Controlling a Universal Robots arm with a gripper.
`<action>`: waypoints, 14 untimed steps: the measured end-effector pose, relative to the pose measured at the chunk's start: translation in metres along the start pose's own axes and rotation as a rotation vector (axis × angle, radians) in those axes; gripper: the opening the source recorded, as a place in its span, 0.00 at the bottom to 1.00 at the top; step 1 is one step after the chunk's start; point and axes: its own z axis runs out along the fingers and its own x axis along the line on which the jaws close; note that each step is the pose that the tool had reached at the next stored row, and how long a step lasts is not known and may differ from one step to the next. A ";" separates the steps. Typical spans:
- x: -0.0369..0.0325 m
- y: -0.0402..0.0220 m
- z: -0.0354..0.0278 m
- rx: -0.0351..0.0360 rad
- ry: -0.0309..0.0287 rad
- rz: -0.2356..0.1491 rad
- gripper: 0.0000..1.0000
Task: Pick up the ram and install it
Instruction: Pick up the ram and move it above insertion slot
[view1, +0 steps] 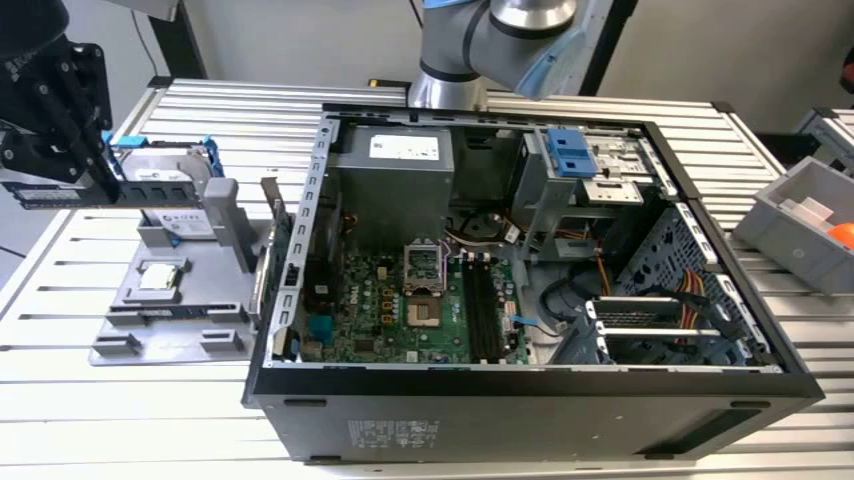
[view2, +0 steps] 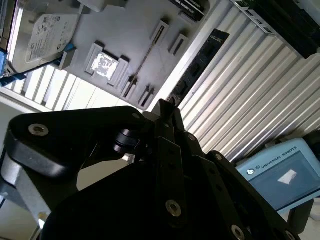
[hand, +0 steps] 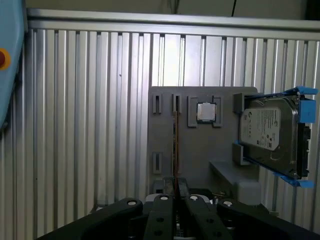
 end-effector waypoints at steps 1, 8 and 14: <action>-0.0007 -0.0008 0.0000 0.0000 0.0000 0.000 0.00; -0.0047 -0.0056 0.0000 0.0000 0.0001 0.000 0.00; -0.0074 -0.0096 0.0000 -0.0001 0.0001 0.000 0.00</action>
